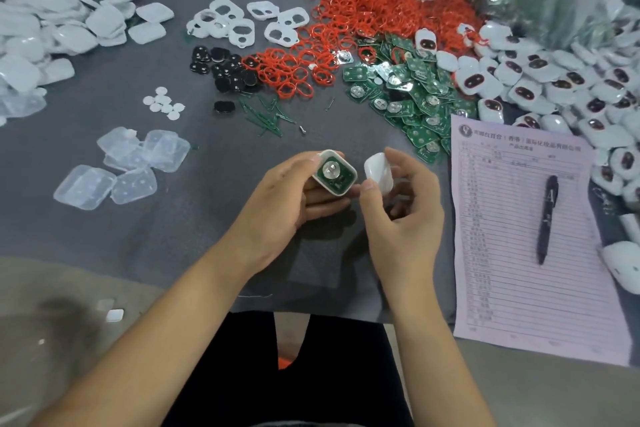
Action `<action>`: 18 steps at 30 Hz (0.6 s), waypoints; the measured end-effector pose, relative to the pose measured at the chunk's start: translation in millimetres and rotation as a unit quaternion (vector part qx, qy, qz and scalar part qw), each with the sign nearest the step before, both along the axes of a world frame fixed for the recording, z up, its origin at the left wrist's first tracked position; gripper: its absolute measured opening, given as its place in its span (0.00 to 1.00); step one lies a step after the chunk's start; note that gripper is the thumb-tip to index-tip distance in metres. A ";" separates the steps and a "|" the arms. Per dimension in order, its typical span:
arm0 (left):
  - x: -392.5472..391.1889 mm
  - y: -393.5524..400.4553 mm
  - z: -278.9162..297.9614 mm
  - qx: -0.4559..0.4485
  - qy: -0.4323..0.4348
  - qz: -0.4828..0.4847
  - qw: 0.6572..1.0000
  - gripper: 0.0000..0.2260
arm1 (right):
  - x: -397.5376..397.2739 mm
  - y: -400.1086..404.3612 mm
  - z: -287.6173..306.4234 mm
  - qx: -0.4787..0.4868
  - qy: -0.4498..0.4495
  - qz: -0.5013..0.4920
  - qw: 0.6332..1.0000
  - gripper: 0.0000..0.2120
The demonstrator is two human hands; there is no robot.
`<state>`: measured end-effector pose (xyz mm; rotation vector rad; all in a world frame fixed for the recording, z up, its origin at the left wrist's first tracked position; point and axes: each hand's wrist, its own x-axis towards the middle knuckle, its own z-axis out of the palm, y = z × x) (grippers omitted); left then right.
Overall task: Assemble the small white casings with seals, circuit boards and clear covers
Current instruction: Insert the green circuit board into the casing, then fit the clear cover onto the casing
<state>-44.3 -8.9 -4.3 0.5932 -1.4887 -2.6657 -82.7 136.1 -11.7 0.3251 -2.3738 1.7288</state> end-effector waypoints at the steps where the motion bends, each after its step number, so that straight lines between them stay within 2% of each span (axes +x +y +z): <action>1: -0.9 -0.2 2.5 0.023 -0.006 0.001 1.000 0.18 | -0.4 0.1 -0.1 0.003 0.010 0.006 1.000 0.18; 5: -2.7 -1.0 7.5 0.062 -0.023 -0.006 0.998 0.20 | 0.8 -2.3 -1.5 0.049 0.061 0.039 0.996 0.19; 11: -0.1 -2.4 7.8 0.022 -0.032 -0.027 0.999 0.21 | 2.3 -4.2 -1.1 0.098 0.094 0.072 0.988 0.18; 18: 1.8 -2.2 4.6 -0.002 -0.015 -0.054 0.998 0.20 | 1.5 -5.2 -2.3 0.102 0.081 0.089 0.987 0.19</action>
